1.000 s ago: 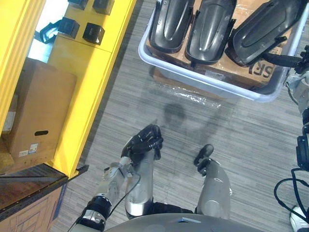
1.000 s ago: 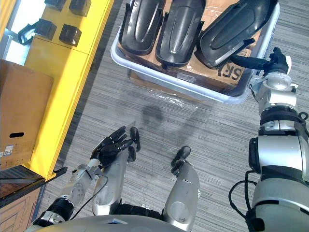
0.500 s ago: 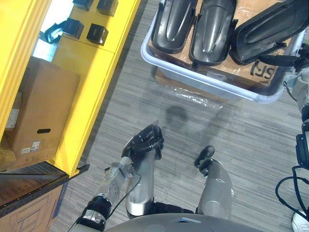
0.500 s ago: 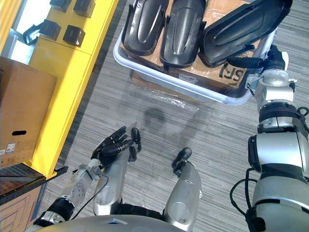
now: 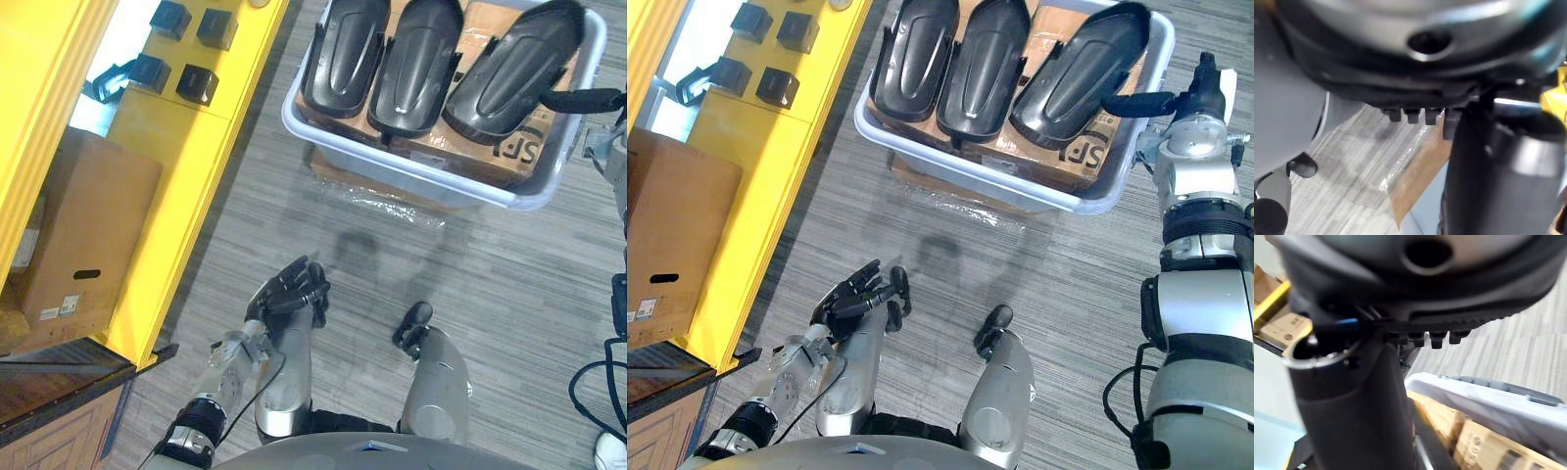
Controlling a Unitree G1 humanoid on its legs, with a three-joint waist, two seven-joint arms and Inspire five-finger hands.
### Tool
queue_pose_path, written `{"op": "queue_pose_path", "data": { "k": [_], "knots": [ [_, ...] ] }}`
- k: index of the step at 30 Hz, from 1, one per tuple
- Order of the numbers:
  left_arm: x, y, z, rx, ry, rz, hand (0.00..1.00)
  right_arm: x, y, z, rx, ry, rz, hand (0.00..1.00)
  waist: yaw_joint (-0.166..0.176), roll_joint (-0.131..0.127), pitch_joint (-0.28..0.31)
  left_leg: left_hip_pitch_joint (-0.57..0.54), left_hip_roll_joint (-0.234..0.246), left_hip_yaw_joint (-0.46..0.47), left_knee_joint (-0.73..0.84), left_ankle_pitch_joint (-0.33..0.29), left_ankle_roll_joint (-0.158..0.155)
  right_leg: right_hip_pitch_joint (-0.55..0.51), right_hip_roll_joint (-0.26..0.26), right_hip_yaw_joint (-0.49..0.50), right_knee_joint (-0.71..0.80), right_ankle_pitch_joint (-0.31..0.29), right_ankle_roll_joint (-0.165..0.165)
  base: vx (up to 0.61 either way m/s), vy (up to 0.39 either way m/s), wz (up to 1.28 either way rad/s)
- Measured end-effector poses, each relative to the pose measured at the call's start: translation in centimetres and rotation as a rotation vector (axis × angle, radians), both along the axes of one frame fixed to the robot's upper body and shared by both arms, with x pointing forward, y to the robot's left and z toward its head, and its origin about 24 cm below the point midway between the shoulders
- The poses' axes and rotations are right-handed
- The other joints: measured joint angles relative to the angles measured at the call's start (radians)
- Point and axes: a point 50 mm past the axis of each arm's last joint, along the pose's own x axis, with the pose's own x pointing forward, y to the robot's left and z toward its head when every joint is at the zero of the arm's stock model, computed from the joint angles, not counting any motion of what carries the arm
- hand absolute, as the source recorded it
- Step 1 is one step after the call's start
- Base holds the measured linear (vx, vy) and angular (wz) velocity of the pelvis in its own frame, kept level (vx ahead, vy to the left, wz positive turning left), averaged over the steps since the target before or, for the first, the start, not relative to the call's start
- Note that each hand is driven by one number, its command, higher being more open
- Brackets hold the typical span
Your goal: Walk over and take three plastic housings, then place them on the shelf
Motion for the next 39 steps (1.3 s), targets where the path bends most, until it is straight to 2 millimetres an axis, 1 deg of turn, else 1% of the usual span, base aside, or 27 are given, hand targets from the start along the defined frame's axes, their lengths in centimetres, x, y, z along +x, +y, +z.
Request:
{"op": "queue_pose_path", "data": {
  "k": [6, 8, 11, 13, 17, 19, 21, 23, 28, 34, 36, 37, 39],
  "knots": [
    [-0.5, 0.5, -0.4, -0.004, 0.028, 0.020, 1.00, 0.1, 1.0, 1.5, -0.026, -0.048, 0.036, 1.00, -0.006, -0.003, 0.002, 0.045, 0.011, 0.022, -0.028, 0.005, -0.009, 0.028, 0.014, 0.013, -0.014, 0.001, 0.000, 0.01, -0.041, -0.11],
    [-0.5, 0.6, -0.4, -0.004, 0.031, 0.022, 1.00, 0.1, 1.0, 1.4, -0.020, -0.038, 0.032, 1.00, -0.006, -0.003, 0.002, 0.051, 0.015, 0.022, -0.029, 0.005, -0.010, 0.033, 0.018, 0.013, -0.014, 0.001, 0.000, 0.03, -0.041, -0.05],
    [-0.6, 0.6, -0.4, -0.004, 0.031, 0.024, 1.00, 0.1, 0.8, 1.1, -0.004, -0.010, 0.017, 1.00, -0.005, -0.004, 0.002, 0.053, 0.020, 0.023, -0.029, 0.005, -0.012, 0.035, 0.021, 0.010, -0.013, 0.001, 0.000, 0.01, -0.027, -0.02],
    [-0.6, 0.6, -0.4, -0.004, 0.031, 0.024, 1.00, 0.2, 0.8, 0.5, 0.014, 0.016, 0.007, 1.00, -0.004, -0.004, 0.002, 0.053, 0.020, 0.024, -0.029, 0.005, -0.013, 0.035, 0.021, 0.010, -0.013, 0.001, 0.000, 0.00, 0.000, 0.00],
    [-0.5, 0.6, -0.4, -0.009, 0.026, 0.018, 1.00, 0.6, 0.7, -1.2, 0.058, 0.073, -0.011, 1.00, 0.004, -0.004, 0.002, 0.052, 0.018, 0.023, -0.033, 0.008, -0.015, 0.032, 0.018, 0.009, -0.014, 0.001, 0.001, 0.00, 0.000, 0.00],
    [-0.5, 0.5, -0.4, -0.015, 0.024, 0.015, 1.00, 0.7, 0.6, -2.2, 0.072, 0.108, -0.023, 1.00, 0.010, -0.003, 0.002, 0.050, 0.009, 0.023, -0.053, 0.021, -0.014, 0.023, 0.012, 0.005, -0.014, 0.000, 0.001, -0.02, -0.016, 0.05],
    [-0.5, 0.5, -0.3, -0.022, 0.015, 0.010, 1.00, 0.6, 0.2, -2.8, 0.089, 0.126, -0.037, 1.00, 0.024, -0.002, 0.001, 0.045, 0.006, 0.022, -0.065, 0.030, -0.016, 0.013, 0.007, 0.004, -0.013, 0.000, 0.001, 0.00, -0.011, 0.02],
    [-0.5, 0.5, -0.2, -0.026, 0.008, 0.005, 1.00, 0.6, 0.1, -3.2, 0.116, 0.135, -0.039, 1.00, 0.025, 0.000, 0.000, 0.035, 0.005, 0.011, -0.066, 0.032, -0.017, 0.010, 0.006, -0.007, -0.012, -0.001, -0.001, 0.02, -0.039, 0.11],
    [-0.4, 0.4, -0.1, -0.032, -0.012, -0.005, 1.00, 0.7, 0.2, -3.1, 0.109, 0.118, -0.029, 1.00, 0.028, 0.002, -0.001, 0.010, -0.008, 0.002, -0.064, 0.032, -0.016, -0.010, -0.003, -0.011, 0.003, -0.003, 0.003, 0.03, -0.016, 0.07],
    [-0.3, 0.5, 0.1, -0.024, -0.029, 0.007, 1.00, 0.9, 0.5, -3.2, 0.076, 0.136, -0.021, 1.00, 0.049, 0.004, -0.002, -0.008, -0.012, -0.005, -0.041, 0.023, -0.011, -0.023, -0.017, -0.014, 0.026, -0.018, 0.002, 0.00, -0.015, 0.05],
    [-0.3, 0.6, 0.0, -0.020, -0.027, 0.014, 1.00, 0.9, 0.6, -3.1, 0.074, 0.134, -0.020, 1.00, 0.051, 0.004, -0.002, -0.011, -0.012, -0.008, -0.037, 0.022, -0.011, -0.023, -0.019, -0.017, 0.029, -0.020, 0.000, -0.01, -0.011, 0.03],
    [-0.3, 0.7, 0.0, -0.013, -0.024, 0.020, 1.00, 0.9, 0.6, -3.1, 0.073, 0.136, -0.019, 0.00, 0.050, 0.005, -0.003, -0.020, -0.011, -0.014, -0.025, 0.017, -0.011, -0.025, -0.022, -0.021, 0.036, -0.025, -0.002, -0.02, -0.024, 0.07],
    [-0.3, 0.9, -0.1, -0.004, -0.016, 0.028, 1.00, 0.9, 0.5, -3.1, 0.074, 0.140, -0.019, 0.00, 0.050, 0.005, -0.003, -0.021, -0.012, -0.014, -0.024, 0.017, -0.011, -0.027, -0.026, -0.023, 0.042, -0.028, -0.002, -0.02, -0.029, 0.06]
  ]
}}
